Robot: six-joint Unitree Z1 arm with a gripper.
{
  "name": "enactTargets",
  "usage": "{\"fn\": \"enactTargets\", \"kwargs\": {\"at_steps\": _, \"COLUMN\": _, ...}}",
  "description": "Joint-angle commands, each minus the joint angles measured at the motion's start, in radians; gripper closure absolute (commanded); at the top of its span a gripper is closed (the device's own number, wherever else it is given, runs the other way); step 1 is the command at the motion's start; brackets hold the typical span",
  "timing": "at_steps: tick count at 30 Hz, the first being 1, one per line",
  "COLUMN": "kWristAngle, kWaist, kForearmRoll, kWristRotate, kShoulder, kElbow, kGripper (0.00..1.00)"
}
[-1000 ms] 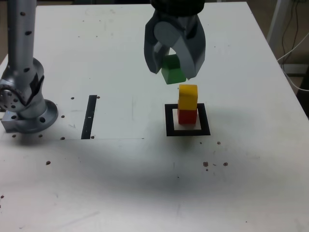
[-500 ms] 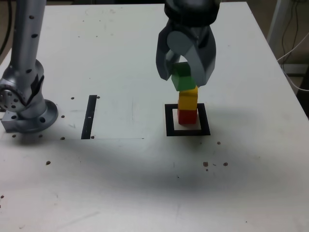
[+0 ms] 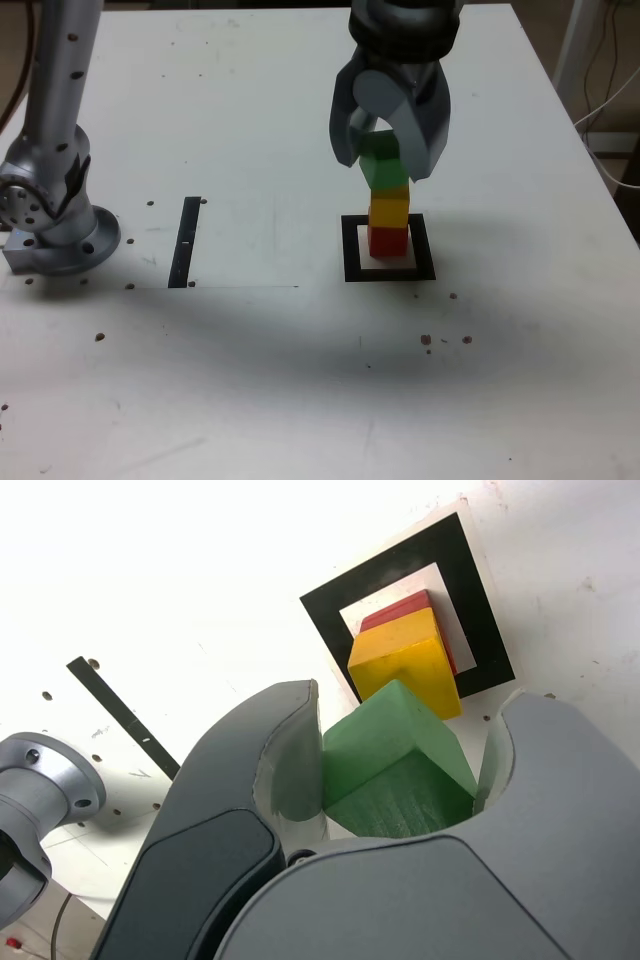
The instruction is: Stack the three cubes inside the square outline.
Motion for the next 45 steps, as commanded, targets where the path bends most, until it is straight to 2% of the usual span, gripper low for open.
{"fn": "enactTargets", "kwargs": {"at_steps": 1, "kWristAngle": 0.001, "kWaist": 0.001, "kForearmRoll": -0.01, "kWristRotate": -0.003, "kShoulder": -0.011, "kElbow": 0.005, "kGripper": 0.65}}
{"fn": "enactTargets", "kwargs": {"at_steps": 6, "kWristAngle": 0.0, "kWaist": 0.002, "kForearmRoll": -0.028, "kWristRotate": -0.003, "kShoulder": -0.006, "kElbow": 0.015, "kGripper": 0.64}}
{"fn": "enactTargets", "kwargs": {"at_steps": 13, "kWristAngle": -0.002, "kWaist": 0.01, "kForearmRoll": -0.043, "kWristRotate": -0.003, "kShoulder": 0.0, "kElbow": 0.033, "kGripper": 0.54}}
{"fn": "enactTargets", "kwargs": {"at_steps": 19, "kWristAngle": -0.008, "kWaist": 0.02, "kForearmRoll": -0.062, "kWristRotate": 0.0, "kShoulder": 0.004, "kElbow": 0.051, "kGripper": 0.52}}
{"fn": "enactTargets", "kwargs": {"at_steps": 23, "kWristAngle": -0.014, "kWaist": 0.021, "kForearmRoll": -0.066, "kWristRotate": 0.0, "kShoulder": 0.006, "kElbow": 0.053, "kGripper": 0.46}}
{"fn": "enactTargets", "kwargs": {"at_steps": 27, "kWristAngle": -0.016, "kWaist": 0.021, "kForearmRoll": -0.072, "kWristRotate": 0.0, "kShoulder": 0.006, "kElbow": 0.054, "kGripper": 0.35}}
{"fn": "enactTargets", "kwargs": {"at_steps": 32, "kWristAngle": -0.014, "kWaist": 0.021, "kForearmRoll": -0.079, "kWristRotate": 0.0, "kShoulder": 0.005, "kElbow": 0.06, "kGripper": 0.11}}
{"fn": "enactTargets", "kwargs": {"at_steps": 35, "kWristAngle": -0.011, "kWaist": 0.021, "kForearmRoll": -0.081, "kWristRotate": 0.0, "kShoulder": 0.005, "kElbow": 0.063, "kGripper": 0.01}}
{"fn": "enactTargets", "kwargs": {"at_steps": 45, "kWristAngle": -0.01, "kWaist": 0.03, "kForearmRoll": -0.079, "kWristRotate": -0.002, "kShoulder": -0.01, "kElbow": 0.083, "kGripper": 0.01}}
